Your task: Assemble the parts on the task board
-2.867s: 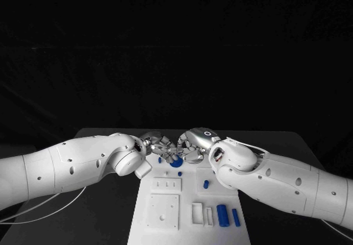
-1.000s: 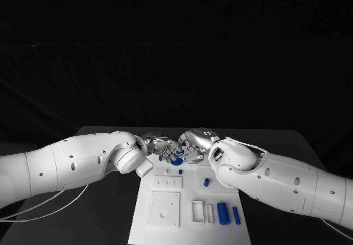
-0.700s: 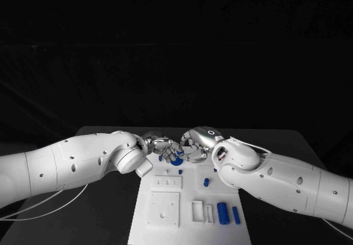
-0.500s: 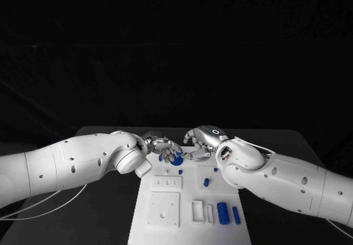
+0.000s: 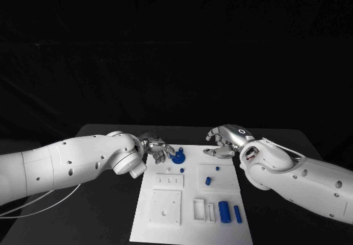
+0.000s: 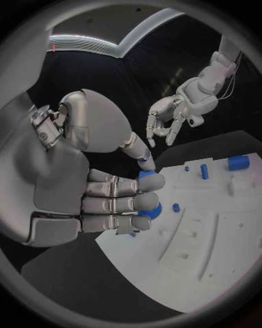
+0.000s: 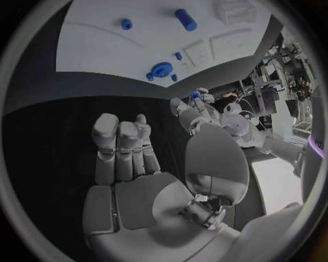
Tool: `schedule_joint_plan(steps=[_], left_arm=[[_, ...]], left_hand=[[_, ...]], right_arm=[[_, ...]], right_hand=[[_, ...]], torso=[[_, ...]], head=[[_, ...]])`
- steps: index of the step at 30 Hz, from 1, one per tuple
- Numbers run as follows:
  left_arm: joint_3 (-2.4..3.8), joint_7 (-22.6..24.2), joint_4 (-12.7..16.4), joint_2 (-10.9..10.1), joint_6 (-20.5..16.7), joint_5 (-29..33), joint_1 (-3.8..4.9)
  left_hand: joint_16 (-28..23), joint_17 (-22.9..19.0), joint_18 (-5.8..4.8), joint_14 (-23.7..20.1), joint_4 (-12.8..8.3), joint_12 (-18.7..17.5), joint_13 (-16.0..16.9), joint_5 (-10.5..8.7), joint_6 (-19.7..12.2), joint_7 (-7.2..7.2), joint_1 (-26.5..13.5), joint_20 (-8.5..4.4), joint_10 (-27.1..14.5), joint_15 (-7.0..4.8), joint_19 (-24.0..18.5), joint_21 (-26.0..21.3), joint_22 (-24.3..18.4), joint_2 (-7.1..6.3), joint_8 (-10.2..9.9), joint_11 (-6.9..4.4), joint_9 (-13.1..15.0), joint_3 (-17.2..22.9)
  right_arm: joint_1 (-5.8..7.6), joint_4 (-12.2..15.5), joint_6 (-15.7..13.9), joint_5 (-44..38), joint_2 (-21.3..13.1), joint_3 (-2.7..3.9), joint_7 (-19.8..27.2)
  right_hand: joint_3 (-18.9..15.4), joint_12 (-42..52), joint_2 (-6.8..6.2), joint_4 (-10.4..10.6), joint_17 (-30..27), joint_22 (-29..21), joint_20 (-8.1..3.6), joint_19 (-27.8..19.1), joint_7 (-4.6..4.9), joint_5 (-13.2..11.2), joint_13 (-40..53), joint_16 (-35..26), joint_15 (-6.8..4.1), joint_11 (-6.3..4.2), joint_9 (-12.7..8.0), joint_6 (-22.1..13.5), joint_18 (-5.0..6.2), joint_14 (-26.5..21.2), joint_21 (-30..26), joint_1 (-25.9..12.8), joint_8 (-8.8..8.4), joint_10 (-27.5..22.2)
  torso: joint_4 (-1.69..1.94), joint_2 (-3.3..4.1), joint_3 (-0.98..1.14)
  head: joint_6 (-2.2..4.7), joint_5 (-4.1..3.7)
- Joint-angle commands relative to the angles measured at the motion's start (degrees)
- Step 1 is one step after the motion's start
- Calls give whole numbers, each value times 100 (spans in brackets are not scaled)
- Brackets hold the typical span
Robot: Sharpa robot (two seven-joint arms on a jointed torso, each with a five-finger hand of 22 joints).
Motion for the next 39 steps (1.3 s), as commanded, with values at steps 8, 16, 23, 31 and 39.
schedule_joint_plan(steps=[8,16,23,31,39], left_arm=[[-66,-654,-39,115,228,-1319,-93],[-65,-756,-84,241,251,-1912,-301],[-63,-778,-131,291,312,-1944,-426],[-63,-794,-187,341,463,-1929,-459],[-63,-808,-231,372,604,-1895,-500]], left_hand=[[1164,631,204,165,-40,1925,1480,63,698,-714,70,-888,-306,-488,430,1236,119,70,-296,-364,1521,27],[1306,697,251,228,-42,2133,1625,104,772,-749,-16,-927,-363,-569,537,1386,115,129,-281,-396,1655,35],[1366,720,274,253,-46,2215,1653,154,825,-772,-66,-931,-364,-604,557,1449,113,167,-245,-416,1739,46],[1399,734,284,251,-56,2269,1666,193,848,-778,-101,-928,-360,-617,544,1479,113,191,-221,-419,1790,52],[1404,734,284,215,-64,2286,1658,329,837,-768,-157,-916,-384,-594,494,1489,112,244,-225,-410,1818,69]], right_arm=[[1,-94,-99,476,-230,98,80],[1,-184,-114,550,-205,186,112],[2,-268,-141,680,-188,262,152],[2,-311,-125,702,-172,281,142],[2,-331,-108,646,-160,283,130]], right_hand=[[5,4,32,70,12,-7,-27,5,112,86,-27,-32,0,2,15,-73,768,27,-26,67,34,6],[25,9,37,109,18,-5,-26,13,108,149,-42,-39,-5,-3,17,-68,768,33,-31,106,38,10],[29,12,42,135,22,-3,-24,17,107,187,-51,-44,-6,-4,17,-65,768,36,-33,121,40,11],[30,12,45,149,23,-2,-21,16,107,206,-57,-50,-6,-4,18,-65,768,35,-37,129,41,9],[32,11,50,166,24,-2,-18,14,108,233,-64,-57,-5,-3,17,-67,768,33,-42,138,40,4]], torso=[[-7,8,-1],[13,15,-8],[2,16,-15],[8,11,-8],[6,8,-10]], head=[[-90,24],[-166,24],[-232,32],[-280,31],[-285,10]])
